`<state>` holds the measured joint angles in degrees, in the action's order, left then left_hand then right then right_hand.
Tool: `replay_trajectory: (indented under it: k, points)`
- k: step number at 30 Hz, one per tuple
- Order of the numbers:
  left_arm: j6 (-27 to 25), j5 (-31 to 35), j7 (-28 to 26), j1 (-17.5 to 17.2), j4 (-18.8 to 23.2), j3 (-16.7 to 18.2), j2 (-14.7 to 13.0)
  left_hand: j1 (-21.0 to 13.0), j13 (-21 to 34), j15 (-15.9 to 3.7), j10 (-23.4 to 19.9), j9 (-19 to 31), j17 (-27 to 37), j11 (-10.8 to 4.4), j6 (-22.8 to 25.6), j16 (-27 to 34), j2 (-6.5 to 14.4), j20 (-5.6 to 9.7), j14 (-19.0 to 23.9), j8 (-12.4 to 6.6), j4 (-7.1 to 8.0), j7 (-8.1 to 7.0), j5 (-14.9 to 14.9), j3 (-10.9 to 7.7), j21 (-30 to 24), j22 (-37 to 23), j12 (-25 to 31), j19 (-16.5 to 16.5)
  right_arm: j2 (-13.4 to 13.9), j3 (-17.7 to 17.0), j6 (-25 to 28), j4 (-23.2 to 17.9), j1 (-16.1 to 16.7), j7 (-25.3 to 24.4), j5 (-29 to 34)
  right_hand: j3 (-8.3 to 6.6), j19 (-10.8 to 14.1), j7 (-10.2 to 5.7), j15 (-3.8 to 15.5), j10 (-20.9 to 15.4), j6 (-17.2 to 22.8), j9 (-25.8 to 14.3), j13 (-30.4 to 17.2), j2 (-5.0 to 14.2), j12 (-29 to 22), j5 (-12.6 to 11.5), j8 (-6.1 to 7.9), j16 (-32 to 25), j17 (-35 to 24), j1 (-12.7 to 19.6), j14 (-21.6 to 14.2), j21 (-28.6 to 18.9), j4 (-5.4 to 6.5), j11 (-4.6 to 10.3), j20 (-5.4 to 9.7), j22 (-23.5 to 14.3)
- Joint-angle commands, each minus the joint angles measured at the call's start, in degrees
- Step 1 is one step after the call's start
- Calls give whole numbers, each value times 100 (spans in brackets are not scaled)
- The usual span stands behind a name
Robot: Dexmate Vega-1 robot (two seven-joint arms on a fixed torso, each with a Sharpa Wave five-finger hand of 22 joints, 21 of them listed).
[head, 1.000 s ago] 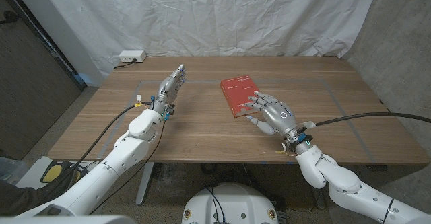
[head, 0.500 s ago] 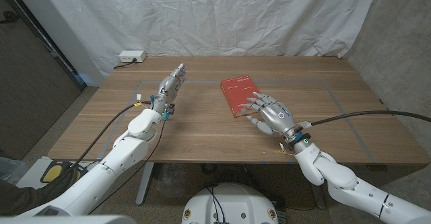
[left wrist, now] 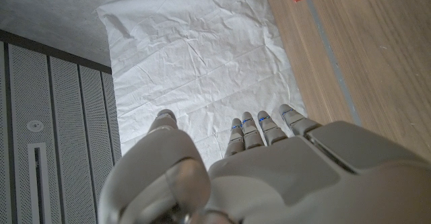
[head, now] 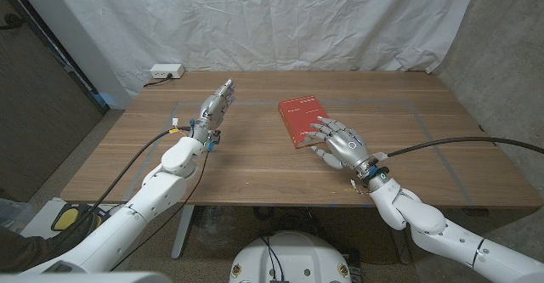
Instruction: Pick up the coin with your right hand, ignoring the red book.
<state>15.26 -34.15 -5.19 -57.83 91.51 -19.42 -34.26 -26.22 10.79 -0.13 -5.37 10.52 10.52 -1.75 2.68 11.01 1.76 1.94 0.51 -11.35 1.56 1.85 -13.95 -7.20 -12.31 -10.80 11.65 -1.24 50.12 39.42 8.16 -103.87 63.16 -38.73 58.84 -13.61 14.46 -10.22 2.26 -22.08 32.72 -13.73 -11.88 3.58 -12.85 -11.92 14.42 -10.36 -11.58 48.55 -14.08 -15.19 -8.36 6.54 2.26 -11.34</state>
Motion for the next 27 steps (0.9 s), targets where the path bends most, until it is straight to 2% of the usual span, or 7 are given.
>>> replay_trajectory:
  k: [1, 5, 10, 13, 15, 19, 27]
  points:
    - [-47, 21, -13, 14, 54, 2, -26, -11, 12, -6, 5, 33, 28, -7, 30, -5, 45, 171, 40, -6, 10, 5, 20, 19, -1, -15, -1, -1, -79, 152, -44, 211, -204, -60, -13, -45, -40, -6, 358, 63, -23, -32, -18, 17, 32, -46, 4, -8, -17, 73, 32, 28, -9, 6, 371, -16]
    - [-61, 13, -14, 13, 51, -2, -21, -12, 12, -3, -7, 33, 28, 1, 20, -4, 47, 168, 41, -2, 10, -3, 22, 22, -1, -16, 5, -3, -123, 180, -19, 257, -243, -75, -44, -41, -43, -19, 338, 76, 114, -64, -31, 15, 23, -43, 91, -28, -28, 77, 40, 32, -2, 2, 371, -19]
    - [-43, 13, -17, -7, 54, 5, -24, -12, 12, 5, -2, 33, 29, 9, 28, -3, 50, 170, 43, -6, 10, 2, 25, 26, -3, -17, 3, -2, -152, 212, 11, 278, -287, -46, -70, -37, -43, -12, 329, 123, 72, -96, -41, 10, 33, -41, 104, -41, -36, 80, 43, 34, 2, 6, 367, -21]
    - [-28, 0, -23, -37, 67, 24, -32, -13, 12, 7, -8, 33, 29, 7, 26, -1, 51, 169, 46, -5, 9, 1, 26, 28, -4, -17, 5, -2, -173, 232, 45, 283, -314, -4, -76, -30, -40, -3, 320, 151, -64, -146, -54, 5, 33, -41, 98, -55, -47, 81, 50, 35, 9, -14, 358, -24]
    - [-25, -9, -21, -55, 75, 35, -41, -13, 12, 6, 1, 33, 30, -10, 27, -2, 52, 169, 45, -5, 9, 1, 27, 30, -4, -17, 2, -2, -190, 247, 61, 291, -334, 13, -78, -25, -48, -11, 302, 226, -332, -229, -76, -10, 44, -45, 73, -72, -57, 106, 56, 40, 5, -37, 338, -31]
    - [-9, -16, -34, -97, 99, 60, -59, -13, 12, 10, 0, 33, 30, -12, 26, -1, 54, 167, 47, -5, 9, 0, 28, 32, -5, -18, 2, -2, -234, 296, 40, 357, -397, 21, -89, -12, -45, 26, 280, 292, -627, -315, -97, -19, 48, -49, 43, -84, -70, 106, 70, 41, 17, -96, 319, -37]
    - [5, -27, -51, -176, 158, 118, -116, -14, 13, 20, 2, 33, 31, -6, 29, 2, 57, 164, 54, -6, 8, -3, 30, 36, -5, -19, 2, -5, -330, 436, 16, 544, -561, -5, -17, -18, -59, 24, 262, 387, -694, -396, -118, -5, 63, -58, 100, -93, -80, 132, 81, 47, 19, -130, 300, -43]
